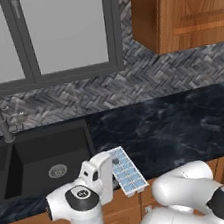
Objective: The ice cube tray has been filled with water. Take the tray and place it in the freezer to make ice. Close the freezer door after placing the tray.
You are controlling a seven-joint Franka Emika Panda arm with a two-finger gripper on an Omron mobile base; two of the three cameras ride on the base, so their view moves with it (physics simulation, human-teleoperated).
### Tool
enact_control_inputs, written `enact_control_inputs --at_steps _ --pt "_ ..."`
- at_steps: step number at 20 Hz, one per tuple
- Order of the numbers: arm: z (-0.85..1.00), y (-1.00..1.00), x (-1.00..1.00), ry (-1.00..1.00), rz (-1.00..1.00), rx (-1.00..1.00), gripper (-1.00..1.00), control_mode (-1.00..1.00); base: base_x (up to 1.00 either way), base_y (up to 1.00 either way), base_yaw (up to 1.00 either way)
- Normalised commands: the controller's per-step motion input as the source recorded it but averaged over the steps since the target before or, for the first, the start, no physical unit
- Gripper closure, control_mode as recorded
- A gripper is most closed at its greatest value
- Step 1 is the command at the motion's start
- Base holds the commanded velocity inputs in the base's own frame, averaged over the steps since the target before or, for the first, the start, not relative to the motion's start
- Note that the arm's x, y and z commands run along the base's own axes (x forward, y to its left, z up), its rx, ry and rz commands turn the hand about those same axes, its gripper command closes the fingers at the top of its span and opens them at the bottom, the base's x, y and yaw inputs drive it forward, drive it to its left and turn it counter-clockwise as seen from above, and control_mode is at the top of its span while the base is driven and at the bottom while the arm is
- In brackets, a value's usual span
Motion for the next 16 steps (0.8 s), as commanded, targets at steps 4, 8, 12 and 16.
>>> enact_control_inputs --at_steps 4,8,12,16 --pt "-0.08 0.01 -0.3 0.0 0.0 -0.04 -1.0 -1.0 0.0 0.0 0.0" --pt "-0.2 0.0 -0.14 0.0 0.0 -0.08 -1.0 -1.0 0.0 0.0 0.0" --pt "-0.22 0.0 0.0 0.01 0.0 -0.15 -1.0 -1.0 0.0 0.0 0.0" --pt "-0.15 0.0 0.0 0.0 0.0 -0.09 -1.0 -1.0 0.0 0.0 0.0"
